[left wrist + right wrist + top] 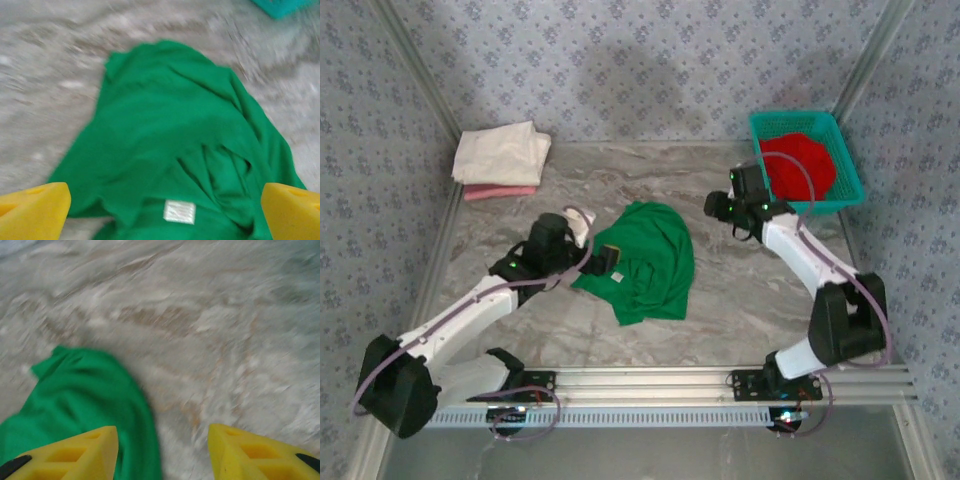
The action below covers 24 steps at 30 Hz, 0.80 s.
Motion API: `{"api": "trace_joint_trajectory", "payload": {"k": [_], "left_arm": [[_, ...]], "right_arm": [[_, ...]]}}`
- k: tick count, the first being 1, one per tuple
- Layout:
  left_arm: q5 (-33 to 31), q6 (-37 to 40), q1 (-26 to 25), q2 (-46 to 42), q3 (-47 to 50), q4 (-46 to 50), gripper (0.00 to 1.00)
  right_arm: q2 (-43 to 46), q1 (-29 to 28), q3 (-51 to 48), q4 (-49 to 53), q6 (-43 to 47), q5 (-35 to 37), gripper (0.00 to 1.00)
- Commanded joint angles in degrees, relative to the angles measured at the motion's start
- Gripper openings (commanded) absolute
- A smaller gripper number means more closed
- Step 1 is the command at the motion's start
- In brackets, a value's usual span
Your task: Fold and stack the t-shirts
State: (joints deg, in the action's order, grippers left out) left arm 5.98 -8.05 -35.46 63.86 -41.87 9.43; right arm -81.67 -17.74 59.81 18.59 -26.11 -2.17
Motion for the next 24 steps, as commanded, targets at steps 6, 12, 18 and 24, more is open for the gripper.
{"api": "trace_joint_trajectory", "payload": {"k": [6,12,18,24], "left_arm": [[-2.8,-1.7,2.7,2.1,6.5,-1.3,0.97],[-0.4,-0.5,5.0,8.9,6.5,-7.6,0.89],[-0.5,0.6,5.2,15.2,7.0,-14.1,0.80],[-0.5,1.2,6.2,20.3,5.2,-16.9,0.37]], "right_arm": [[10.7,-14.5,-17.5,-13.7,3.2,-12.5,0.57],[3.1,-21.4,-20.0,-16.9,4.1,-12.7,0.60],[-3.5,-26.3,-18.6,-19.0,4.2,-8.3,0.60],[-7.0,-26.1,-16.7,-19.2,4.1,-4.2,0.29]]}}
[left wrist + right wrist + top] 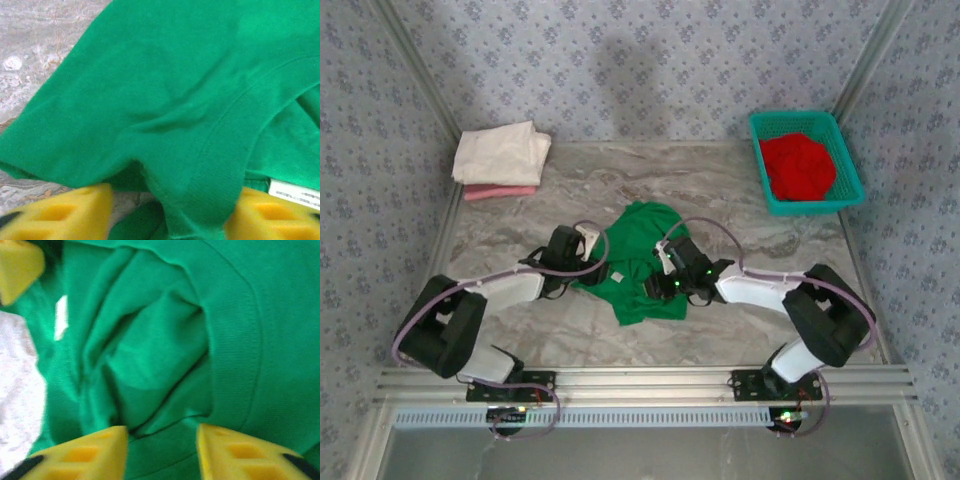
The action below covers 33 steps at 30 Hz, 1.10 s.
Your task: Fold and stack the t-shirts
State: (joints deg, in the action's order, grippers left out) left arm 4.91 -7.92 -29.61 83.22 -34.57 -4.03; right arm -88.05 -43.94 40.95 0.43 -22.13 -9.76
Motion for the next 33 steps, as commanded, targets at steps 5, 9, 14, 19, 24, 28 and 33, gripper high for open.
{"api": "trace_joint_trajectory", "payload": {"k": [5,9,14,19,24,28,33], "left_arm": [[-0.7,0.9,0.7,1.2,-6.4,0.2,0.07],[-1.6,0.5,0.7,-3.6,-8.7,4.4,0.00],[-2.4,-0.8,1.3,-10.8,-12.6,10.4,0.00],[-3.1,-2.2,3.6,-14.7,-19.0,17.0,0.00],[-6.5,-1.0,12.1,-15.3,-20.9,21.8,0.00],[-10.0,-5.9,23.0,-11.2,-22.2,26.1,0.36],[-7.9,-7.6,20.2,-10.6,-24.0,32.9,0.60]], "right_arm": [[-0.4,1.6,4.7,1.0,0.5,4.3,0.06],[3.4,3.5,5.0,2.2,0.1,4.0,0.00],[9.9,5.3,6.7,4.7,1.5,3.3,0.00],[13.8,8.2,7.8,5.8,1.5,2.1,0.00],[12.6,12.7,4.4,4.4,-1.5,1.3,0.07],[10.6,13.5,2.6,4.7,-3.2,2.8,0.09],[9.7,13.6,0.3,5.7,-5.7,2.9,0.15]]}}
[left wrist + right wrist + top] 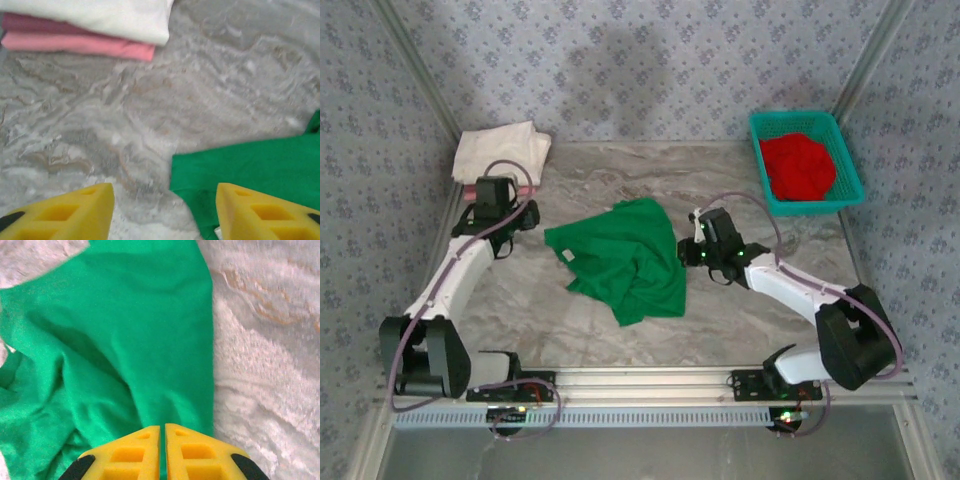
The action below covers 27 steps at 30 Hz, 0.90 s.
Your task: Fold and stack the t-shirts
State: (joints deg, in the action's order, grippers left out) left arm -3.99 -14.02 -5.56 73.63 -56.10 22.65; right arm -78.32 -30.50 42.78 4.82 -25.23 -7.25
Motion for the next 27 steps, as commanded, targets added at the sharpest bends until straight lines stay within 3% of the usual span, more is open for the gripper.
{"api": "trace_joint_trajectory", "payload": {"k": [1,4,8,12,15,20,27], "left_arm": [[1.4,-1.3,-5.8,-1.3,-2.4,7.8,0.61],[5.7,-2.3,-12.5,-2.1,-1.5,12.3,0.60],[12.0,-6.5,-20.4,-3.0,2.5,14.0,0.61],[13.9,-12.1,-29.4,-5.4,9.3,7.7,0.75],[14.8,-18.1,-34.4,-6.3,13.8,2.1,0.78],[16.9,-22.3,-37.3,-4.6,18.1,-4.8,0.79],[19.6,-23.9,-37.5,3.4,18.5,-15.1,0.75]], "right_arm": [[0.2,0.2,-2.1,1.2,-3.1,0.5,0.16],[0.2,0.2,-4.1,0.7,-3.3,0.4,0.19],[-1.1,0.3,-6.2,-0.6,-4.3,-1.9,0.34],[-1.2,-0.5,-8.7,-2.0,-5.8,-3.6,0.41],[-0.3,-0.9,-9.8,-2.0,-6.4,-4.0,0.45],[1.3,-2.2,-11.1,-2.3,-6.6,-1.7,0.49],[-0.1,-2.8,-11.0,-3.5,-6.9,-1.5,0.49]]}}
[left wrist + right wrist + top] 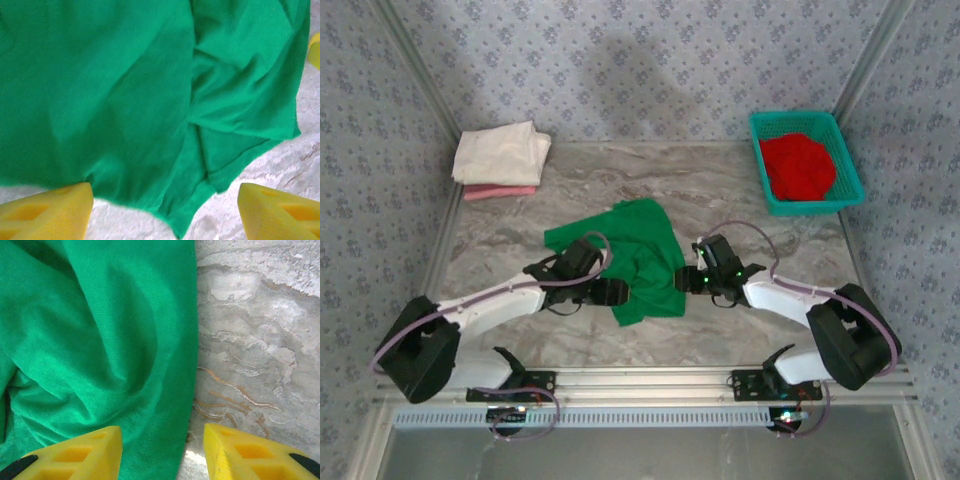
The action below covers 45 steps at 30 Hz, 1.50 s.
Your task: Fold and stack the t-shirts
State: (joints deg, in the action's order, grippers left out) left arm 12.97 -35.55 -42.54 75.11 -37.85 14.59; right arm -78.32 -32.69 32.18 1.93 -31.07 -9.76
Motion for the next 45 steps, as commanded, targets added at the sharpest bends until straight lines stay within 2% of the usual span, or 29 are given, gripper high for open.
{"api": "trace_joint_trajectory", "payload": {"k": [1,7,14,20,23,26,29,31,32,33,38,42,43,45], "left_arm": [[2.8,-2.7,-0.8,2.7,0.3,-7.5,0.75],[0.0,-2.4,-1.7,2.6,0.3,-2.6,0.73],[-0.4,-3.4,-2.9,-0.6,0.8,4.9,0.71],[0.5,-3.2,-2.8,3.8,0.5,1.6,0.70],[-1.2,-2.8,-2.9,5.5,-0.1,-1.7,0.67],[-4.0,-1.5,-2.7,6.2,-1.7,-2.2,0.53],[-5.5,0.4,-1.7,7.1,-4.0,-0.2,0.28],[-5.9,1.5,0.0,7.2,-5.3,1.4,0.07],[-6.0,1.9,1.0,6.6,-5.4,1.5,0.02],[-6.2,2.1,2.1,5.5,-5.2,1.4,0.00],[-8.0,2.3,9.1,-5.6,-1.8,0.5,0.00],[-7.3,3.0,15.7,-13.6,-0.8,2.7,0.00],[-7.2,3.4,17.1,-14.9,-1.0,4.0,0.00],[-6.8,4.2,19.0,-16.9,-1.1,5.2,0.00]], "right_arm": [[0.2,-0.8,-0.6,-0.8,-1.2,1.2,0.49],[2.3,-0.9,-1.5,0.5,-1.3,2.5,0.49],[5.2,-1.6,-4.4,1.8,-3.1,0.8,0.53],[5.0,-1.7,-4.7,0.6,-3.0,2.2,0.53],[4.1,-2.1,-4.0,0.0,-3.2,2.4,0.53],[3.5,-2.6,-3.5,0.5,-3.2,2.9,0.53],[3.3,-3.1,-4.9,-0.2,-4.4,3.3,0.53],[3.4,-3.2,-6.0,-0.9,-4.5,3.5,0.53],[3.4,-3.3,-6.2,-1.0,-4.5,3.3,0.53],[3.4,-3.4,-6.1,-1.1,-4.5,3.0,0.53],[4.3,-3.2,-4.9,0.5,-4.4,2.7,0.35],[7.6,-1.9,-5.1,0.4,-4.4,2.1,0.03],[8.5,-1.1,-5.0,0.4,-4.3,2.0,0.00],[9.8,0.6,-4.2,0.6,-3.8,0.8,0.00]]}}
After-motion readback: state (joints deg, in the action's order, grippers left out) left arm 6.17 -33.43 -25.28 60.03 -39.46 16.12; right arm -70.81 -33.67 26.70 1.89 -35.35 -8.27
